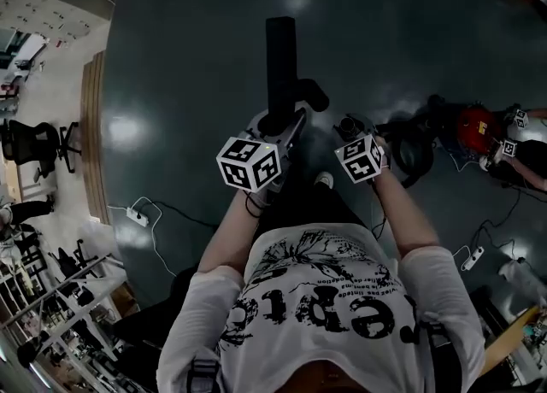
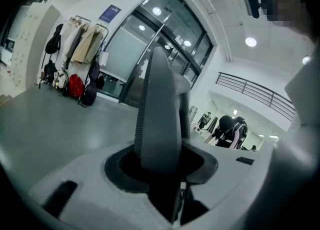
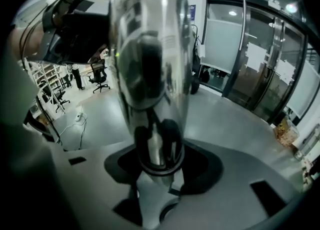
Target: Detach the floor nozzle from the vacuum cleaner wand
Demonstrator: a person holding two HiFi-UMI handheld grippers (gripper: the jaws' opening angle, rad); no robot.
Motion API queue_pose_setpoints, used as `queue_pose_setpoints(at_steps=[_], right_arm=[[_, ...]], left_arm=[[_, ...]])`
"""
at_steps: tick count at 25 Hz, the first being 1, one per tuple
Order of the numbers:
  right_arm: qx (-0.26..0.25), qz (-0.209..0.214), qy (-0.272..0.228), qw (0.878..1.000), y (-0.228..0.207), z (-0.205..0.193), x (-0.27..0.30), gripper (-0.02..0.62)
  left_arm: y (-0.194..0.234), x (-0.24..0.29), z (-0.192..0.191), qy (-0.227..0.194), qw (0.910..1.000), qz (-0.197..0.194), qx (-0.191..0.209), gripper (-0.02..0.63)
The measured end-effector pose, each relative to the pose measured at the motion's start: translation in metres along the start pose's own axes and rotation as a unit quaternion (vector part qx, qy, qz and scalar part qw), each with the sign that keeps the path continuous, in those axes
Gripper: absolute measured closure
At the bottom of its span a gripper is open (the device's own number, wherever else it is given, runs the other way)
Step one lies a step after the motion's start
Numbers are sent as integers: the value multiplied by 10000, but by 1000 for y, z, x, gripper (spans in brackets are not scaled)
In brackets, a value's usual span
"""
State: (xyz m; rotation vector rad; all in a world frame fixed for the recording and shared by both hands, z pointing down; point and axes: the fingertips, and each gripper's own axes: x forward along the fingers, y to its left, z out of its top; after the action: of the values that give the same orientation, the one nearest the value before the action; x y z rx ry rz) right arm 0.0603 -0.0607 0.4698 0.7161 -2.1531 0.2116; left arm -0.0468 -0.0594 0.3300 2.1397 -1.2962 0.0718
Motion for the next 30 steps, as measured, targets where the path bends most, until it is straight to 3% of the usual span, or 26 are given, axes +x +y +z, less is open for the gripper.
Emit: queue_pose_setpoints(at_steps=[6, 12, 15, 18, 23, 26, 30], right_arm=[[4, 120, 508, 9986, -32, 1, 77, 411], [-134, 139, 862, 9961, -37, -32, 211, 411], [-177, 95, 915, 9956, -29, -74, 299, 411], [-237, 9, 931, 9954, -20, -117, 389, 411], [-222, -66, 1100, 9937, -13, -204, 509, 411], [-422, 116, 1101, 9930, -2, -254, 574, 413], [-434, 558, 1394, 9877, 19, -302, 653, 413]], left_arm=[[105, 42, -32, 381, 9952, 288, -855, 451], [243, 100, -105, 490, 9861, 514, -1505, 451], [325, 138, -171, 621, 9836, 527, -1608, 451], [408, 176, -239, 719, 9847, 635, -1453, 451], [508, 236, -350, 893, 9829, 550, -1511, 451], [553, 272, -426, 1019, 9766, 542, -1815, 451], [592, 313, -518, 1174, 9607, 479, -2469, 451]])
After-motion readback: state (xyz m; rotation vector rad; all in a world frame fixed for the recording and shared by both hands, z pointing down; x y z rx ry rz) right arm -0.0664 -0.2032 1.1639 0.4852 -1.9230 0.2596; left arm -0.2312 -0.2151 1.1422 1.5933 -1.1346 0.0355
